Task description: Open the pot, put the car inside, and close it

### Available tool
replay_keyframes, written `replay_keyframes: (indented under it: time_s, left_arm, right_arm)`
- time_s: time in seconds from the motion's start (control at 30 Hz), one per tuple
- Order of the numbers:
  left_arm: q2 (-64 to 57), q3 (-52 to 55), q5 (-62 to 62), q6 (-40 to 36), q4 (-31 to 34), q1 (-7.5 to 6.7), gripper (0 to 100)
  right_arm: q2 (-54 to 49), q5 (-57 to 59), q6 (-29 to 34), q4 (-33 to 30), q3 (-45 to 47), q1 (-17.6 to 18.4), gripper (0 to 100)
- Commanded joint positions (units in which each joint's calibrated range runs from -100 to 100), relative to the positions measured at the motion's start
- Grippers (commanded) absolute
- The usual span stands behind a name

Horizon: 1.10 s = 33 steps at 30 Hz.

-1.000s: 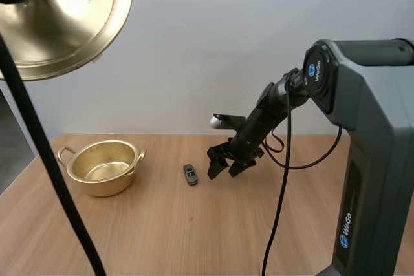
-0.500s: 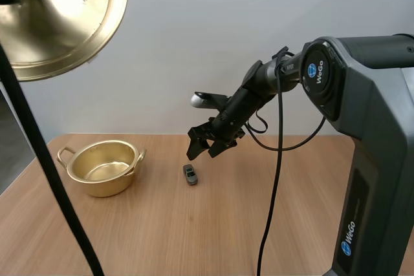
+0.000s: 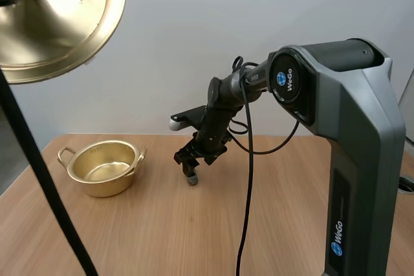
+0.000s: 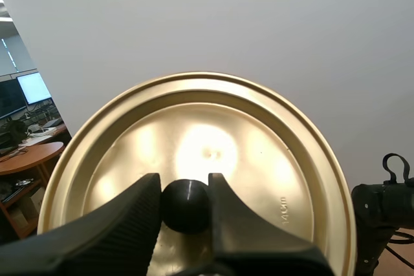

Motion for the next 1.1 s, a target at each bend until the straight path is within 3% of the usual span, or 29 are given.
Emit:
replay_keyframes:
  time_s: [0.0, 0.5, 0.9, 1.07]
  left_arm:
    - [-0.35, -0.04, 0.00, 0.04, 0.04, 0.01, 0]
    - [-0.47, -0.04, 0.00, 0.04, 0.04, 0.01, 0]
    - [-0.48, -0.04, 0.00, 0.04, -0.75, 0.01, 0]
    - [-0.48, -0.04, 0.00, -0.06, -0.85, 0.01, 0]
  right_arm:
    - [2.20, -0.01, 1.71, -2.91, -0.07, -0.03, 100]
    - [4.85, -1.83, 2.66, -4.29, -0.07, 2.99, 100]
    - [2.16, -6.82, 3.75, -5.24, -0.34, 3.10, 100]
    - [1.79, -4.34, 3.75, -5.47, -5.43, 3.10, 100]
